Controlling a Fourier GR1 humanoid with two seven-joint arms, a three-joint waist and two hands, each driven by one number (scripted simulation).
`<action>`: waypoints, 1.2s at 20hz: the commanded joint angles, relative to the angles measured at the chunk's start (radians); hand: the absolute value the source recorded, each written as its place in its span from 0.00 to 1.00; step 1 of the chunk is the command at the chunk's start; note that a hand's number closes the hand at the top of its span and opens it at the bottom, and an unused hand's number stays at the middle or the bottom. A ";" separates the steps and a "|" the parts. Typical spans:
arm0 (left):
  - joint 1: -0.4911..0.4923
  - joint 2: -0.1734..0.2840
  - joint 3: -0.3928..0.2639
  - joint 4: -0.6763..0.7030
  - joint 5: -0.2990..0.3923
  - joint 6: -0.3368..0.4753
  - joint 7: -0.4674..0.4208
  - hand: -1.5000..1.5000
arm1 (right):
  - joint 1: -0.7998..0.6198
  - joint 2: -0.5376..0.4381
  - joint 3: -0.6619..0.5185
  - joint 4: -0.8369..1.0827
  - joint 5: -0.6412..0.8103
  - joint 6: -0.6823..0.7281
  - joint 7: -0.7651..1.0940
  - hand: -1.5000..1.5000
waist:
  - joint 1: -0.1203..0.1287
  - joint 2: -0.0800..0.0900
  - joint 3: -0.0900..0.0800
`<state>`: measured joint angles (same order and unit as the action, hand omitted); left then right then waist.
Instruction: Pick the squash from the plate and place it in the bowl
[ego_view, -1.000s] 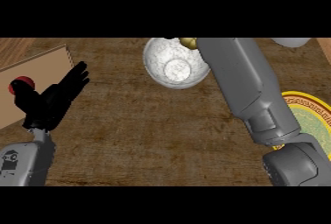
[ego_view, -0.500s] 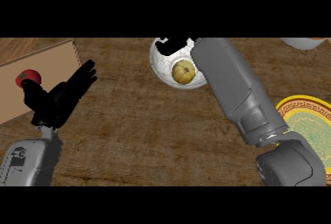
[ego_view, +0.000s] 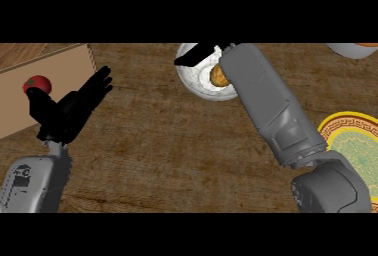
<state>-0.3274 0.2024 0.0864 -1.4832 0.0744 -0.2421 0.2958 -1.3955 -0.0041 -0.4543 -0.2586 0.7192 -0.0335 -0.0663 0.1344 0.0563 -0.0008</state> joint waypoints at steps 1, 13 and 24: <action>-0.023 0.004 0.006 -0.005 -0.002 0.013 0.025 0.50 | 0.034 0.004 -0.011 0.000 0.001 -0.109 -0.078 0.00 | -0.012 -0.004 0.001; 0.043 -0.030 -0.014 -0.021 -0.040 0.051 -0.005 0.50 | 0.048 -0.237 -0.105 0.012 -0.066 -0.091 -0.188 0.00 | -0.044 -0.017 0.002; 0.111 -0.014 0.024 -0.011 -0.034 0.050 -0.028 0.50 | 0.148 -0.431 -0.108 -0.027 -0.141 0.321 -0.524 0.00 | -0.117 -0.048 0.002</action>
<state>-0.2564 0.2104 0.1225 -1.5032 0.0701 -0.2138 0.3032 -1.2876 -0.3737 -0.5492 -0.2732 0.6149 0.1600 -0.4953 0.0351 0.0139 0.0009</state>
